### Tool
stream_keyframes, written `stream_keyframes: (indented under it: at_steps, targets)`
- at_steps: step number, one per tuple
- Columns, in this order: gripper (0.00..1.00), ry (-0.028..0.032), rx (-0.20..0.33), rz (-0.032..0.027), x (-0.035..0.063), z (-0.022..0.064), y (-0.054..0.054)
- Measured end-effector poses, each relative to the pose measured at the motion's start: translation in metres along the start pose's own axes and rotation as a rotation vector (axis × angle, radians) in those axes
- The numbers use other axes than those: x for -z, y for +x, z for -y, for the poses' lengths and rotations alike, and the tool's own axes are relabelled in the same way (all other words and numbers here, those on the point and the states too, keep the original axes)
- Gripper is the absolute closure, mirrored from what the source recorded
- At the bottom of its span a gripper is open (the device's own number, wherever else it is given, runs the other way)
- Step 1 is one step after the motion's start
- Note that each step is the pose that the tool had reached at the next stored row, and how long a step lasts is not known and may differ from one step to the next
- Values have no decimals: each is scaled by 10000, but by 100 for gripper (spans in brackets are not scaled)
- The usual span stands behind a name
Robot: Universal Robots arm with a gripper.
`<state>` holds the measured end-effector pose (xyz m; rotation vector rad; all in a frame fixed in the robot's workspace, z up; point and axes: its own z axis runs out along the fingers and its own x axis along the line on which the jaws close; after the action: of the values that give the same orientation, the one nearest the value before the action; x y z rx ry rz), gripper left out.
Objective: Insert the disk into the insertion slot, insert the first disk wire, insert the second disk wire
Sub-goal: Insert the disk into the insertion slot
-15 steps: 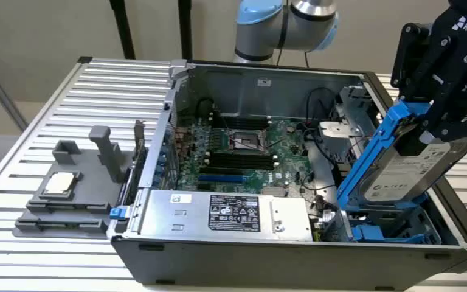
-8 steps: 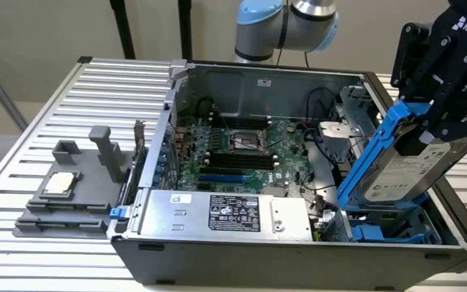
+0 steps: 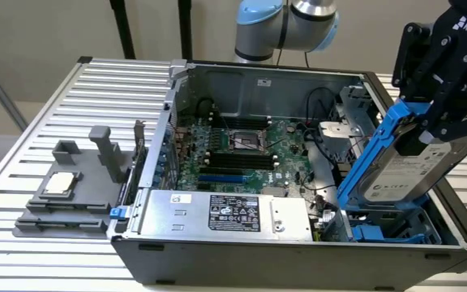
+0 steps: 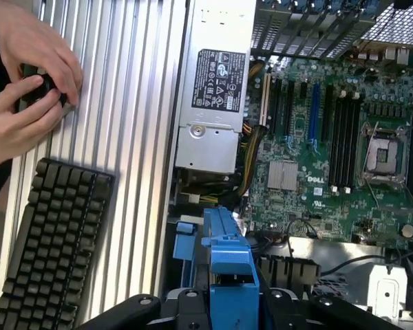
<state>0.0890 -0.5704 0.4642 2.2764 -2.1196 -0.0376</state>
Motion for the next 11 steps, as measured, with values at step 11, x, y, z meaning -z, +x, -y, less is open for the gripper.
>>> stream_keyframes:
  at_steps: [11]
  targets:
    - [67,-1,-419,25,-4,213,16]
